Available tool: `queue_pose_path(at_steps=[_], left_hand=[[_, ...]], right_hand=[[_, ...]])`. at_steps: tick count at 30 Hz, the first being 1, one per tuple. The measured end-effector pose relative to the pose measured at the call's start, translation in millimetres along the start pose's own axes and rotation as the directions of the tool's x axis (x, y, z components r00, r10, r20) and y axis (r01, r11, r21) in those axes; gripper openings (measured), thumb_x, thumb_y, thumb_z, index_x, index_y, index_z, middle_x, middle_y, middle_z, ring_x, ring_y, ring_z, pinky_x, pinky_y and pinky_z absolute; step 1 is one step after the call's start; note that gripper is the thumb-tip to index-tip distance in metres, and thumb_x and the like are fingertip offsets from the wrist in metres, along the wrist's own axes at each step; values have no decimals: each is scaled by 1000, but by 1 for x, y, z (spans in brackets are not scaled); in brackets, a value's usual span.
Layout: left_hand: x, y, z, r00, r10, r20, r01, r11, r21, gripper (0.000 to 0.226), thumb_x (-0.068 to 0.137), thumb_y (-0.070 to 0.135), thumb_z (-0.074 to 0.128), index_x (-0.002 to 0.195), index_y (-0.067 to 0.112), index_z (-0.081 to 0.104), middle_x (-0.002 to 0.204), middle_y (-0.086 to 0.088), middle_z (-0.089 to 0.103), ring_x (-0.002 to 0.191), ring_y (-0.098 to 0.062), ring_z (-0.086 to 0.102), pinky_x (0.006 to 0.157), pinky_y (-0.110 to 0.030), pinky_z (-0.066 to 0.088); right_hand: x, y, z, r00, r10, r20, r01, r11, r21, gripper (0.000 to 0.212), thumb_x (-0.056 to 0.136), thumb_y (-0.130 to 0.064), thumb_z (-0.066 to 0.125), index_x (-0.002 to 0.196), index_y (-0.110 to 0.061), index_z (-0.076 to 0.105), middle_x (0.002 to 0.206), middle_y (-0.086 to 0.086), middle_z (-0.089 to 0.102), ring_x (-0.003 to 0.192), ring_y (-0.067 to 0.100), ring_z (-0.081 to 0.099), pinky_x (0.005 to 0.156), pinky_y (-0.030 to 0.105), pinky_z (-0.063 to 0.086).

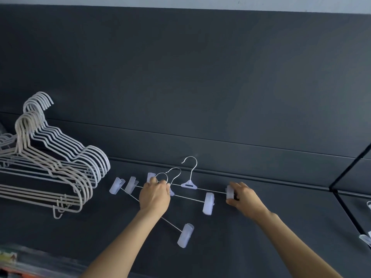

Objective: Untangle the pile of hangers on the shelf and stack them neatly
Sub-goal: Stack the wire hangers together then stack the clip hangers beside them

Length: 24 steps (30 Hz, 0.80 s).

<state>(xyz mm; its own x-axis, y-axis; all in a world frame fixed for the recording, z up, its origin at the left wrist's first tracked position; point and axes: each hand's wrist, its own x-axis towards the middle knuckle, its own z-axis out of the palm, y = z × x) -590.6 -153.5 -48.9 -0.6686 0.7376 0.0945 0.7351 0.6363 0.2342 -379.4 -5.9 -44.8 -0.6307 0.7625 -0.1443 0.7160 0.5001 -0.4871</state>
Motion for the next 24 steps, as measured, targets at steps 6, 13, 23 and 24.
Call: queue_pose_path(at_steps=[6,13,23,24], left_hand=[[-6,3,2,996,15,-91,-20,998,-57,33,98,30,34,102,7,58,104,-13,59,90,-29,60,68,-32,38],[-16,24,-1,994,67,-82,-76,991,-113,29,98,29,34,100,10,54,100,-8,59,89,-27,59,64,-28,33],[-26,36,-15,997,39,59,-26,979,-203,23,99,27,32,93,12,48,98,-6,61,91,-29,60,60,-31,36],[-27,39,-17,996,38,75,-20,974,-225,22,98,27,32,89,13,46,96,-7,61,89,-30,59,60,-31,35]], right_hand=[[-18,-24,-3,967,99,-233,-21,949,314,18,90,-26,53,91,-11,63,84,0,54,83,23,50,67,27,36],[-27,-36,8,995,72,-74,-34,904,425,25,84,-15,63,109,-19,62,96,7,60,76,19,55,69,20,46],[-45,-22,27,964,117,-237,-58,968,243,26,82,-23,67,105,-14,59,94,-1,43,78,23,56,68,27,44],[-46,-23,30,961,117,-252,-60,973,224,27,83,-26,66,108,-17,58,94,-3,42,77,21,56,65,26,42]])
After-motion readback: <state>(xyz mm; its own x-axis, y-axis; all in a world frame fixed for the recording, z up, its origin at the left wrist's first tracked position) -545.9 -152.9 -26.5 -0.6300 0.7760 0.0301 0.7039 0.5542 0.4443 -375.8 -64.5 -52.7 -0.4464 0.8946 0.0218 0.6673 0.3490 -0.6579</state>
